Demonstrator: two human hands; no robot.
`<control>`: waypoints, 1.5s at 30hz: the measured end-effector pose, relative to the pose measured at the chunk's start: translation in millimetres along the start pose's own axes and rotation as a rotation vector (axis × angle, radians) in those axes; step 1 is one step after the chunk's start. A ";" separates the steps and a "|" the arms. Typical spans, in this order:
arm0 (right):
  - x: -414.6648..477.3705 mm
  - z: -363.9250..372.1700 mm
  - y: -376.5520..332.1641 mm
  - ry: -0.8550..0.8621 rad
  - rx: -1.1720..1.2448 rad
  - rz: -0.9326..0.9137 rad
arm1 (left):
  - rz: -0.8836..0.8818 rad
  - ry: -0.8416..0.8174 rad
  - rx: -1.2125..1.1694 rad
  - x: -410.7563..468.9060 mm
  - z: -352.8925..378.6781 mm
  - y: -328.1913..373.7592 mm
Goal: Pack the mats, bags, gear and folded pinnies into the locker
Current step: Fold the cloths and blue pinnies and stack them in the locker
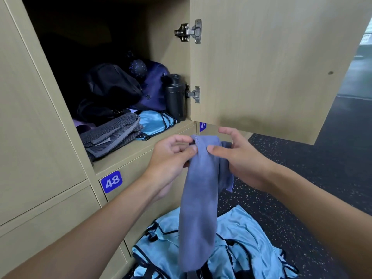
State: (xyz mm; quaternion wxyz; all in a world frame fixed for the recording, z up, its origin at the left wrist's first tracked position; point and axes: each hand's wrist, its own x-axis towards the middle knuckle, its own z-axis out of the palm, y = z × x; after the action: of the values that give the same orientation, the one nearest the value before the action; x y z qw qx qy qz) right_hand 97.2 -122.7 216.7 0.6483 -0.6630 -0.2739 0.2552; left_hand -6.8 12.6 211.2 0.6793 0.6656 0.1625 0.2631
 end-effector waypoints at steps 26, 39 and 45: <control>0.7 -11.0 8.1 0.059 -0.055 -0.014 | 0.032 0.112 0.009 0.5 -22.4 32.9; -1.7 16.7 -3.8 0.228 -0.192 -0.206 | 0.003 0.046 0.135 -16.6 3.0 6.7; -4.0 8.0 -9.3 0.162 -0.154 -0.102 | 0.046 0.137 0.226 -14.2 2.8 1.6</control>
State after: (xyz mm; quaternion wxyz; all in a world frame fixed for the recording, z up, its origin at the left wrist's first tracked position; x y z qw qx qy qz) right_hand 88.4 -119.6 225.6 0.6278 -0.7143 -0.2728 0.1456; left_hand -16.9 2.1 211.1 0.5811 0.7218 0.2218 0.3037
